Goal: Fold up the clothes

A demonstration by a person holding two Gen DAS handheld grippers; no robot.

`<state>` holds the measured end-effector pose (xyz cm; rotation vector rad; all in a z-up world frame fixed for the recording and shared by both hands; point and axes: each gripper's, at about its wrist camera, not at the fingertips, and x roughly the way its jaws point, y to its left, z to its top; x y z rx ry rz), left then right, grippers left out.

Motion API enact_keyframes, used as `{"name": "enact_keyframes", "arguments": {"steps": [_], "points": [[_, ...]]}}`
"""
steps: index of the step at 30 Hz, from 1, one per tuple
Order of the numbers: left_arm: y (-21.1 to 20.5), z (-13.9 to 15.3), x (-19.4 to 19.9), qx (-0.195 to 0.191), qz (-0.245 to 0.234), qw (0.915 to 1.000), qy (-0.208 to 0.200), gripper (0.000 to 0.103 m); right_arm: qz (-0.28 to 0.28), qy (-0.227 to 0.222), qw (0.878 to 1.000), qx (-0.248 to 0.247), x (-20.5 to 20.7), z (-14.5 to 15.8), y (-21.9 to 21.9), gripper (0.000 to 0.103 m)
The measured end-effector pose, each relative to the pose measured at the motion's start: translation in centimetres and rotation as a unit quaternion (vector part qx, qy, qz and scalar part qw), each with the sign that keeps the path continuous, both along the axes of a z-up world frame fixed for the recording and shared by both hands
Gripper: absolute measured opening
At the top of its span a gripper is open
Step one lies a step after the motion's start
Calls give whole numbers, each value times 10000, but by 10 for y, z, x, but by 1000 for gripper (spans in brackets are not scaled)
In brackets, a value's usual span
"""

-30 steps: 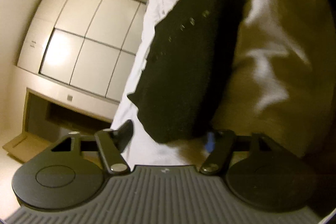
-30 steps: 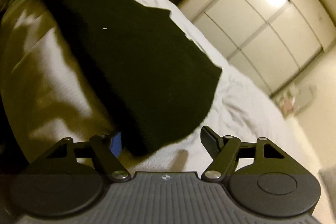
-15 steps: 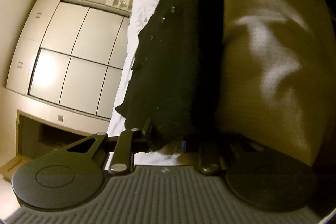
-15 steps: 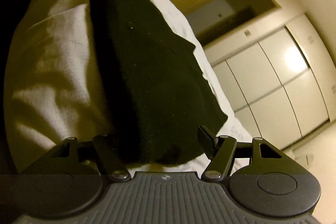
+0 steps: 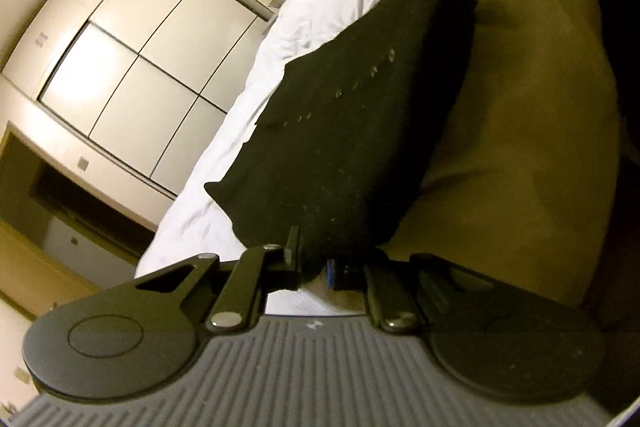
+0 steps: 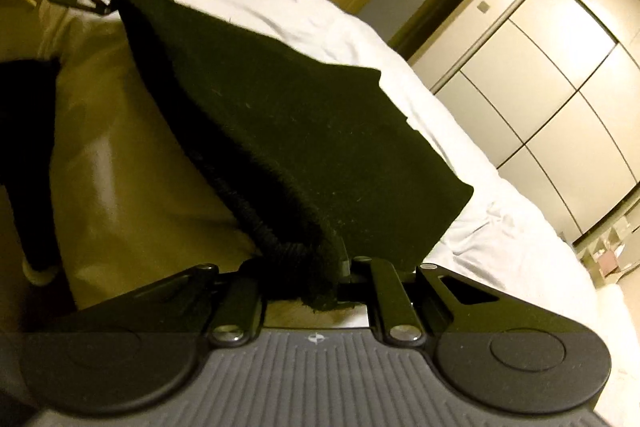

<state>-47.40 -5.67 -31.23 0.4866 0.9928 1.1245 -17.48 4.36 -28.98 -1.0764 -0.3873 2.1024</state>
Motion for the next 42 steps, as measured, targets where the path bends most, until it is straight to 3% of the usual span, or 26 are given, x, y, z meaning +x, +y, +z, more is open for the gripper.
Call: {"name": "enact_keyframes", "arguments": {"steps": [5,11,14,17,21,25,28,31,32,34,37,39,40,42], "points": [[-52,6,4,-191,145,9995,-201,8,132,-9,9992,-375,9,0,-37,13],[-122,34,10,-287,89,9987,-419,9,359,91,9965,-745,19,29,-100,13],[-130,55,7,-246,91,9986,-463,10,446,148,9958,-786,26,51,-112,13],[-118,86,1,18,100,9973,-721,10,486,352,9964,-601,27,80,-106,13],[-67,127,-13,242,196,9907,-1321,10,342,944,9944,-327,29,123,-67,13],[3,142,-23,196,462,9834,-1745,10,6,1441,9888,-375,29,146,-3,13],[69,137,-26,-91,768,9761,-2032,11,-444,1702,9817,-730,27,140,65,13],[139,117,-32,-703,1328,9583,-2431,13,-1081,2089,9606,-1477,27,112,142,18],[161,109,-36,-932,1534,9495,-2573,14,-1291,2213,9511,-1722,27,103,168,42],[186,95,-53,-1331,1946,9236,-3022,16,-1713,2479,9271,-2230,29,83,218,64],[223,73,-78,-1903,2520,8756,-3655,16,-2185,3107,8711,-3112,50,48,258,62],[225,70,-93,-2084,2525,8569,-3981,27,-2268,3434,8400,-3535,65,33,269,62],[227,70,-98,-2160,2544,8494,-4088,32,-2298,3488,8334,-3619,71,28,270,62],[236,63,-107,-2271,2619,8374,-4227,33,-2315,3660,8175,-3795,78,18,273,63]]}}
